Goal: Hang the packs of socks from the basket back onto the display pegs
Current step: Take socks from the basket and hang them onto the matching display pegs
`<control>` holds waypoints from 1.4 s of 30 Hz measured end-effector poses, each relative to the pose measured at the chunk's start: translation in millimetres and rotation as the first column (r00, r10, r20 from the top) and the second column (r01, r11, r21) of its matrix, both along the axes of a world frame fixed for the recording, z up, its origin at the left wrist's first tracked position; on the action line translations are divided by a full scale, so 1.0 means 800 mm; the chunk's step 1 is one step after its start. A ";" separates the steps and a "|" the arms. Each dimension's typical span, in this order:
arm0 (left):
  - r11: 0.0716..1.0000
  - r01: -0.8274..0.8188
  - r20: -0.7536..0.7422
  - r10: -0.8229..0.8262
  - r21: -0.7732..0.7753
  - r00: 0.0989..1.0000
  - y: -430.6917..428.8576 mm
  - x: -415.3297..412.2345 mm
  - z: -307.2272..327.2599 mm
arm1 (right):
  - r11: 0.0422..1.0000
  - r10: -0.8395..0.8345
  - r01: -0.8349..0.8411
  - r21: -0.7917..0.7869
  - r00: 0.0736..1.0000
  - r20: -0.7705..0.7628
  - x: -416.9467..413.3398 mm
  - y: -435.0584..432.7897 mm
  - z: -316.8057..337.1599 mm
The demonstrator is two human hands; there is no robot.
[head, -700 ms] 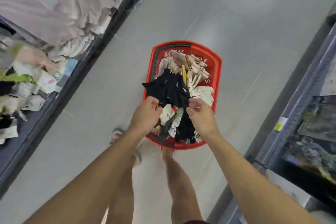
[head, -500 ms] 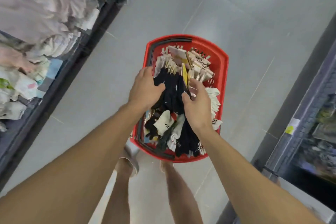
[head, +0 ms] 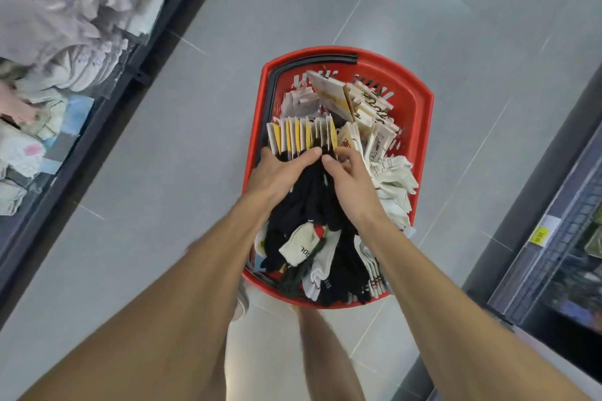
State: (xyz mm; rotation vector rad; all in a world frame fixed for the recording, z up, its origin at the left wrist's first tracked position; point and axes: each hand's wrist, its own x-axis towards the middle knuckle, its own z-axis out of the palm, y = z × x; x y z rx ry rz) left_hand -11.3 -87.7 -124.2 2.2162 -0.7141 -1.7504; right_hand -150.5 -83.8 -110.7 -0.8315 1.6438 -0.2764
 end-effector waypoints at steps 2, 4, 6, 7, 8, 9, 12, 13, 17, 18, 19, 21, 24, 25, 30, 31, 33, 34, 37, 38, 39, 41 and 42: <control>0.988 -0.144 -0.032 0.143 -0.046 0.989 0.019 0.004 0.006 | 0.996 0.020 -0.018 -0.090 1.000 0.023 -0.002 0.020 0.011; 0.954 -0.289 -0.103 0.280 -0.086 0.955 0.043 0.008 0.012 | 0.980 -0.007 0.017 -0.199 0.999 0.050 0.000 0.038 0.023; 0.906 -0.407 -0.161 0.387 -0.114 0.908 0.072 0.011 0.016 | 0.962 -0.028 0.056 -0.267 0.994 0.110 0.005 0.046 0.036; 0.879 -0.460 -0.176 0.436 -0.129 0.883 0.087 0.014 0.019 | 0.959 -0.030 0.072 -0.275 0.988 0.153 0.008 0.048 0.042; 0.847 -0.512 -0.197 0.482 -0.145 0.854 0.099 0.017 0.021 | 0.959 -0.027 0.082 -0.270 0.980 0.199 0.011 0.048 0.047; 0.811 -0.562 -0.226 0.523 -0.165 0.822 0.109 0.021 0.026 | 0.962 -0.017 0.083 -0.261 0.970 0.244 0.014 0.047 0.053; 0.724 -0.649 -0.301 0.580 -0.236 0.757 0.124 0.037 0.054 | 0.968 0.047 0.048 -0.247 0.929 0.367 0.030 0.044 0.076; 0.710 -0.653 -0.317 0.576 -0.263 0.754 0.124 0.046 0.069 | 0.966 0.085 0.021 -0.258 0.916 0.391 0.038 0.042 0.088; 0.691 -0.639 -0.407 0.505 -0.339 0.761 0.122 0.088 0.134 | 0.935 0.214 -0.060 -0.351 0.882 0.420 0.081 0.036 0.146; 0.690 -0.636 -0.415 0.495 -0.347 0.763 0.124 0.101 0.151 | 0.916 0.260 -0.095 -0.389 0.880 0.398 0.095 0.035 0.162; 0.685 -0.639 -0.418 0.496 -0.352 0.761 0.127 0.114 0.167 | 0.894 0.311 -0.139 -0.427 0.877 0.366 0.111 0.036 0.178; 0.650 -0.662 -0.415 0.521 -0.374 0.746 0.141 0.145 0.196 | 0.832 0.426 -0.247 -0.497 0.858 0.286 0.148 0.041 0.210; 0.529 -0.737 -0.421 0.606 -0.421 0.675 0.181 0.202 0.235 | 0.722 0.582 -0.385 -0.575 0.787 0.205 0.216 0.061 0.254; 0.487 -0.757 -0.421 0.633 -0.436 0.650 0.200 0.223 0.248 | 0.689 0.625 -0.418 -0.592 0.756 0.194 0.241 0.072 0.268; 0.304 -0.810 -0.425 0.729 -0.502 0.537 0.314 0.334 0.306 | 0.572 0.701 -0.510 -0.642 0.711 0.059 0.390 0.160 0.335; 0.272 -0.820 -0.438 0.738 -0.503 0.513 0.338 0.354 0.314 | 0.545 0.702 -0.512 -0.664 0.712 0.027 0.419 0.178 0.347; 0.217 -0.829 -0.452 0.753 -0.515 0.478 0.382 0.392 0.327 | 0.497 0.703 -0.497 -0.711 0.711 -0.006 0.474 0.211 0.368; 0.197 -0.826 -0.454 0.757 -0.529 0.471 0.402 0.410 0.333 | 0.495 0.699 -0.483 -0.722 0.715 0.000 0.498 0.225 0.377; 0.153 -0.810 -0.442 0.773 -0.566 0.455 0.443 0.458 0.339 | 0.512 0.728 -0.477 -0.714 0.683 0.066 0.558 0.262 0.386; 0.138 -0.809 -0.442 0.779 -0.571 0.445 0.452 0.470 0.338 | 0.511 0.753 -0.496 -0.702 0.653 0.086 0.573 0.270 0.382; 0.127 -0.811 -0.444 0.784 -0.571 0.435 0.458 0.482 0.335 | 0.513 0.770 -0.513 -0.689 0.629 0.105 0.587 0.276 0.377; 0.112 -0.826 -0.446 0.797 -0.553 0.407 0.464 0.502 0.326 | 0.537 0.780 -0.521 -0.663 0.607 0.154 0.612 0.276 0.363; 0.104 -0.842 -0.451 0.806 -0.530 0.384 0.464 0.511 0.320 | 0.554 0.780 -0.520 -0.650 0.598 0.187 0.624 0.272 0.354</control>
